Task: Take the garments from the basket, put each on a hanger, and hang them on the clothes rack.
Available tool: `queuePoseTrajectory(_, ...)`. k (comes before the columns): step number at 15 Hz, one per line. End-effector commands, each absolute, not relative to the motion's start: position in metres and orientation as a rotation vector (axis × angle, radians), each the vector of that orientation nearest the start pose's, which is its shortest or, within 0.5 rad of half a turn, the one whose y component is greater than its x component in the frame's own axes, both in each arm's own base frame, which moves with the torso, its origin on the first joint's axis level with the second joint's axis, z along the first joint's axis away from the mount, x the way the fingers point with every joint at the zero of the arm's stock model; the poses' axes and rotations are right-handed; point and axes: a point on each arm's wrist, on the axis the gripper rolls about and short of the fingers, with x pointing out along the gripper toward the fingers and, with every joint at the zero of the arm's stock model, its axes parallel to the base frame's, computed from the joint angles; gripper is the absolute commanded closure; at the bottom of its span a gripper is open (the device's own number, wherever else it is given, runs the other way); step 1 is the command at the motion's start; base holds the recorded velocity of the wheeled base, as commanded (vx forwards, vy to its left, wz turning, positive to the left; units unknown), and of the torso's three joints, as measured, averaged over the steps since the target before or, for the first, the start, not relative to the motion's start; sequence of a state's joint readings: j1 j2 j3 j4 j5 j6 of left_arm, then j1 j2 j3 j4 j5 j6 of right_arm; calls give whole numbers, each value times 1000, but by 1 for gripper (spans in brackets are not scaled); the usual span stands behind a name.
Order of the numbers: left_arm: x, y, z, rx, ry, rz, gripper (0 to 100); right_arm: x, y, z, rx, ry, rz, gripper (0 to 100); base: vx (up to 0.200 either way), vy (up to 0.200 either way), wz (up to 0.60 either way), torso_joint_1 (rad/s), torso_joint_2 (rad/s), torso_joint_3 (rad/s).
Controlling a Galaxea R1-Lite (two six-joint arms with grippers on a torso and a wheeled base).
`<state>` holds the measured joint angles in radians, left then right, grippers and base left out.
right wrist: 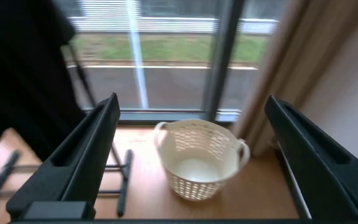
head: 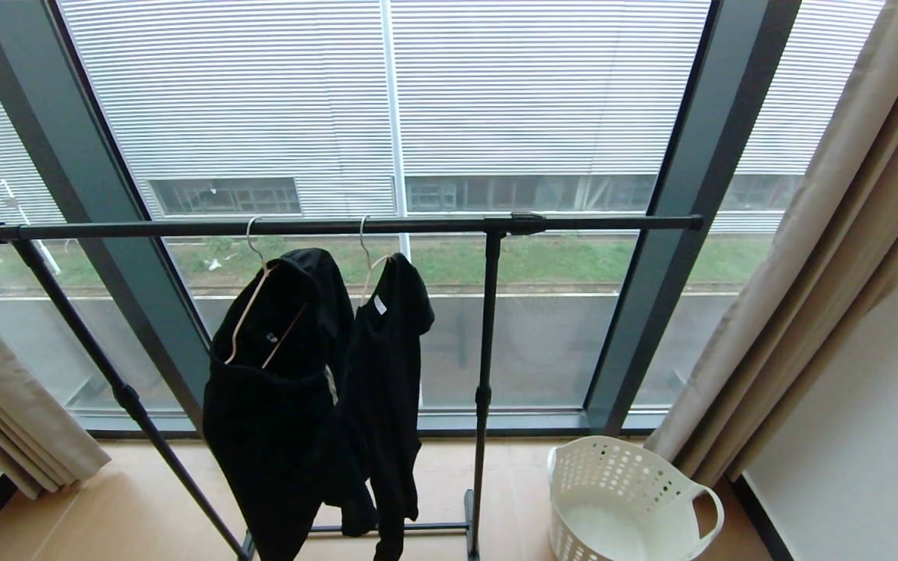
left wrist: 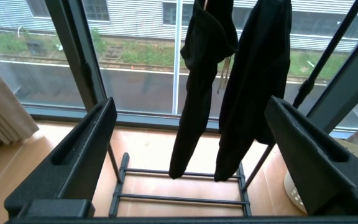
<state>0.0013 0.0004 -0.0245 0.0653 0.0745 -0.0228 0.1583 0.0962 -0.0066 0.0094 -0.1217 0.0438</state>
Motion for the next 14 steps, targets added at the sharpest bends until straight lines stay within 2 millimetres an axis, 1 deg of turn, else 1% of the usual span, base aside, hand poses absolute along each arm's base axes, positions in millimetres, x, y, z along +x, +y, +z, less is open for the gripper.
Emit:
queuePoseTrajectory(1, -25, 2, 76, -21, 41, 77, 0, -20, -3, 77, 33, 35, -162, 0, 0, 0, 0, 0, 0, 0)
queuePoseTrajectory(3, -25, 2, 76, -21, 39, 79, 0, -22, -4, 76, 48, 2, -160, 0, 0, 0, 0, 0, 0, 0)
queuePoseTrajectory(7, -25, 2, 76, -22, 39, 77, 0, -22, -3, 77, 41, 8, -146, 0, 0, 0, 0, 0, 0, 0)
queuePoseTrajectory(9, -25, 2, 76, -21, 41, 77, 0, -22, -3, 77, 37, 12, -111, 0, 0, 0, 0, 0, 0, 0)
queuePoseTrajectory(14, -25, 2, 75, -21, 41, 77, 0, -22, -3, 77, 37, 12, -111, 0, 0, 0, 0, 0, 0, 0)
